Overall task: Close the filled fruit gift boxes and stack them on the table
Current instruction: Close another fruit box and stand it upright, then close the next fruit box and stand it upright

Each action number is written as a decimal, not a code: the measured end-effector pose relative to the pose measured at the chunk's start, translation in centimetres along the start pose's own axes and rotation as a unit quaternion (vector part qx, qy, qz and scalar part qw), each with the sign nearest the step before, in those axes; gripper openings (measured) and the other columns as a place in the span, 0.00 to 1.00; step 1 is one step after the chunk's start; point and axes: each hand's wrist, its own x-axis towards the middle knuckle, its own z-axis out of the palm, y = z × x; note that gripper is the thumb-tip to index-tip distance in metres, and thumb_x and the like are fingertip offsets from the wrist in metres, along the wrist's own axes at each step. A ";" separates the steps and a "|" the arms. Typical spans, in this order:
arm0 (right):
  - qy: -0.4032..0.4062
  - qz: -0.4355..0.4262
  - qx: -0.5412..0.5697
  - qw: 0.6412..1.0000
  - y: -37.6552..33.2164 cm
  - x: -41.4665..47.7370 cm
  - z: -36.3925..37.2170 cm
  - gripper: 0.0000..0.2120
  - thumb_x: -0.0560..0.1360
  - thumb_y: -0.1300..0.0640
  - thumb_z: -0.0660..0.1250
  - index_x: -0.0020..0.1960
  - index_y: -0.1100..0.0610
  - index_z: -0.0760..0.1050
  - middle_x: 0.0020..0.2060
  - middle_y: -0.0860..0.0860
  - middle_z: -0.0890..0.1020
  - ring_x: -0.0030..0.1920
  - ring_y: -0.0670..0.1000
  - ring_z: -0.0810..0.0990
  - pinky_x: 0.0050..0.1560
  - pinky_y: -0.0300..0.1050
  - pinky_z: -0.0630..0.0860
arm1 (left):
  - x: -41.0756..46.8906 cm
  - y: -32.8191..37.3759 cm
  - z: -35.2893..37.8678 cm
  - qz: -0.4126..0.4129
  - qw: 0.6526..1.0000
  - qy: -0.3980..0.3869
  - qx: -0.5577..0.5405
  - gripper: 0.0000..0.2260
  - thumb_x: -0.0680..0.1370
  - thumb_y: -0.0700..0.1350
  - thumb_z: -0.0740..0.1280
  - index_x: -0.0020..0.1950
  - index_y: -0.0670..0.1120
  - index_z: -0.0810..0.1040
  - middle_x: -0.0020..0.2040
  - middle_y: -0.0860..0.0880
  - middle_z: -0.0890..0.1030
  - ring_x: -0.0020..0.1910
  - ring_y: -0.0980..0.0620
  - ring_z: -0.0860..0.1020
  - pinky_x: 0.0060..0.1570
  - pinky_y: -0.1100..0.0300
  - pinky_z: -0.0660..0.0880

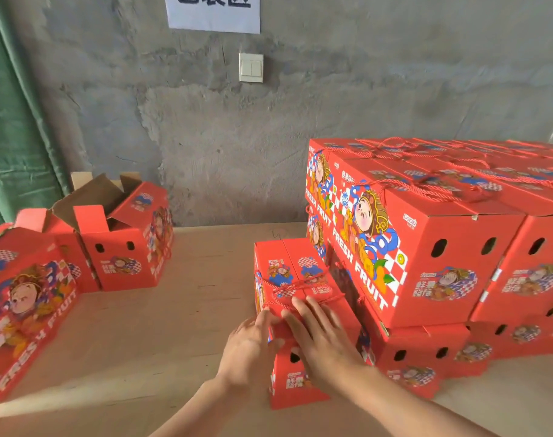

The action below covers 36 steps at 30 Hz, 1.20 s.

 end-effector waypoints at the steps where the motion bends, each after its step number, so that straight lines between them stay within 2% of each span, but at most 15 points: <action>1: 0.000 0.014 0.008 1.000 0.3 0.8 0.6 0.32 0.59 0.45 0.79 0.60 0.55 0.79 0.59 0.55 0.80 0.59 0.58 0.79 0.51 0.52 0.79 | 0.8 -0.1 0.2 -0.006 1.000 0.006 0.010 0.16 0.77 0.45 0.65 0.64 0.47 0.69 0.57 0.53 0.78 0.58 0.50 0.74 0.55 0.62 0.67; 4: -0.020 0.045 0.089 0.995 1.8 3.8 2.4 0.31 0.70 0.50 0.70 0.71 0.54 0.67 0.70 0.55 0.68 0.70 0.59 0.67 0.63 0.56 0.69 | 4.0 -0.4 0.7 0.002 0.997 0.037 0.063 0.14 0.77 0.44 0.63 0.63 0.48 0.70 0.55 0.55 0.79 0.56 0.49 0.75 0.50 0.61 0.66; 7: -0.014 0.066 0.167 0.984 3.6 7.6 5.4 0.27 0.79 0.53 0.57 0.76 0.49 0.53 0.76 0.49 0.51 0.76 0.52 0.46 0.70 0.53 0.52 | 8.2 -1.0 1.1 0.004 0.986 0.045 0.161 0.12 0.78 0.45 0.60 0.61 0.54 0.71 0.62 0.60 0.74 0.62 0.53 0.71 0.58 0.60 0.63; 11: 0.006 0.096 0.148 0.984 6.9 13.1 7.3 0.26 0.79 0.54 0.57 0.75 0.47 0.55 0.76 0.48 0.53 0.75 0.51 0.47 0.69 0.50 0.50 | 12.9 -1.8 1.5 -0.020 0.973 -0.049 0.224 0.27 0.79 0.39 0.55 0.76 0.51 0.54 0.77 0.55 0.53 0.73 0.48 0.57 0.71 0.52 0.54; 14: -0.010 0.195 0.131 0.972 8.2 15.4 8.2 0.28 0.79 0.60 0.52 0.76 0.45 0.52 0.77 0.55 0.46 0.76 0.61 0.40 0.72 0.60 0.40 | 11.9 -3.4 1.8 -0.019 0.969 -0.101 0.225 0.30 0.79 0.39 0.53 0.78 0.51 0.42 0.78 0.57 0.43 0.76 0.51 0.46 0.73 0.49 0.43; 16: 0.032 0.214 0.114 0.970 7.1 14.9 9.4 0.33 0.75 0.66 0.50 0.76 0.44 0.51 0.77 0.59 0.45 0.74 0.68 0.41 0.72 0.64 0.41 | 10.1 -5.7 1.7 -0.002 0.962 -0.092 0.258 0.31 0.78 0.39 0.53 0.77 0.52 0.43 0.77 0.57 0.42 0.76 0.54 0.43 0.72 0.51 0.38; 18: 0.064 0.170 0.098 0.978 5.7 13.8 10.6 0.38 0.72 0.68 0.55 0.76 0.43 0.50 0.76 0.62 0.48 0.72 0.73 0.43 0.71 0.67 0.51 | 8.2 -7.7 0.0 0.050 0.944 -0.085 0.315 0.31 0.76 0.42 0.60 0.77 0.49 0.52 0.78 0.54 0.49 0.76 0.55 0.49 0.73 0.48 0.42; 20: 0.021 0.140 0.084 0.986 6.1 13.5 11.3 0.43 0.73 0.65 0.58 0.75 0.42 0.37 0.76 0.63 0.42 0.72 0.71 0.35 0.73 0.64 0.49 | 6.7 -9.3 -2.6 0.068 0.916 -0.093 0.384 0.34 0.66 0.48 0.74 0.71 0.46 0.69 0.73 0.50 0.67 0.71 0.53 0.67 0.68 0.45 0.58; 21: -0.013 0.137 0.079 0.987 6.5 13.6 11.1 0.44 0.73 0.63 0.58 0.75 0.42 0.32 0.75 0.61 0.38 0.71 0.70 0.31 0.74 0.62 0.47 | 5.7 -10.5 -4.0 0.041 0.904 -0.099 0.413 0.34 0.65 0.48 0.75 0.70 0.46 0.70 0.72 0.50 0.67 0.70 0.53 0.68 0.68 0.44 0.58; 23: -0.060 0.145 0.087 0.984 7.0 14.1 10.1 0.46 0.72 0.63 0.60 0.74 0.42 0.31 0.74 0.59 0.34 0.71 0.67 0.28 0.74 0.58 0.51 | 3.7 -13.1 -7.1 -0.033 0.912 -0.088 0.400 0.30 0.75 0.47 0.66 0.76 0.48 0.59 0.77 0.52 0.56 0.75 0.53 0.55 0.73 0.45 0.47; 25: -0.113 0.162 0.092 0.976 6.6 14.5 8.6 0.46 0.72 0.62 0.61 0.74 0.44 0.31 0.74 0.59 0.32 0.72 0.66 0.29 0.73 0.57 0.56 | 1.4 -14.3 -10.5 -0.062 0.907 -0.086 0.408 0.30 0.71 0.45 0.71 0.72 0.43 0.67 0.73 0.46 0.65 0.73 0.48 0.63 0.71 0.40 0.56; 27: -0.146 0.170 0.072 0.972 5.2 14.9 6.6 0.43 0.74 0.59 0.60 0.76 0.49 0.32 0.74 0.61 0.34 0.73 0.65 0.32 0.73 0.59 0.49 | -0.9 -14.9 -13.9 -0.055 0.890 -0.068 0.447 0.32 0.52 0.42 0.82 0.56 0.40 0.82 0.58 0.43 0.81 0.57 0.44 0.80 0.53 0.35 0.74; 29: -0.130 0.132 0.084 0.979 2.2 15.0 4.4 0.40 0.74 0.62 0.60 0.77 0.56 0.37 0.75 0.61 0.37 0.76 0.61 0.39 0.75 0.56 0.47 | -2.5 -15.5 -16.4 -0.039 0.885 -0.036 0.463 0.35 0.42 0.43 0.83 0.48 0.39 0.84 0.49 0.42 0.84 0.47 0.41 0.83 0.43 0.37 0.78; 32: -0.124 0.000 0.184 0.975 -5.0 14.6 2.6 0.34 0.75 0.67 0.59 0.77 0.57 0.48 0.77 0.55 0.45 0.76 0.56 0.52 0.74 0.50 0.55 | -4.6 -15.9 -19.2 -0.025 0.877 -0.017 0.479 0.35 0.41 0.46 0.83 0.47 0.39 0.85 0.48 0.42 0.84 0.45 0.41 0.83 0.50 0.43 0.76; 36: -0.210 -0.126 0.215 0.945 -15.7 15.8 1.4 0.26 0.79 0.60 0.57 0.75 0.58 0.55 0.76 0.53 0.52 0.75 0.58 0.56 0.73 0.54 0.57 | -5.5 -16.9 -22.3 -0.031 0.848 -0.076 0.524 0.36 0.49 0.52 0.81 0.55 0.41 0.82 0.55 0.43 0.82 0.54 0.43 0.81 0.60 0.40 0.69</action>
